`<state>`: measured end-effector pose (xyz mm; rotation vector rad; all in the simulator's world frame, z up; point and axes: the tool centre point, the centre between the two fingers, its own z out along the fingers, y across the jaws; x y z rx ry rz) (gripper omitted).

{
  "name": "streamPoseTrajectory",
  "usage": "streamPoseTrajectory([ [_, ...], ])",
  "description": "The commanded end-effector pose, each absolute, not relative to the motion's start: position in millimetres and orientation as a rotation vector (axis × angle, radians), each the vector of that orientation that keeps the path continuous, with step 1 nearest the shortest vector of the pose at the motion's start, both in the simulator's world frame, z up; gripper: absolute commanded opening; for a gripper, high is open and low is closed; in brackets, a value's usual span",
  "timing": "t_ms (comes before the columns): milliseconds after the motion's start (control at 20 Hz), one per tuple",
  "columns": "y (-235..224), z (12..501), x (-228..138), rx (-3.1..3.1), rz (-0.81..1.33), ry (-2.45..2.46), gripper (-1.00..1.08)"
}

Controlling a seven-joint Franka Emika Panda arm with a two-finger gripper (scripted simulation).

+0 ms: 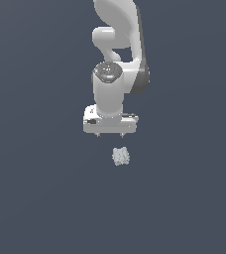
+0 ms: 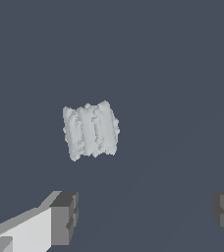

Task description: Pick up the object and move it to a goal position.

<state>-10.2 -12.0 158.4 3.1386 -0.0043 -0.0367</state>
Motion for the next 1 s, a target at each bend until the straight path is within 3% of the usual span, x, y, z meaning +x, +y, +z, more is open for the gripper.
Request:
streamPoseTrajectory([
  [0,-12.0,158.4,-10.2,3.139,-0.037,-0.004,1.0],
  [950,12.8,143.6,-3.5,3.122,-0.037,0.093,1.0],
])
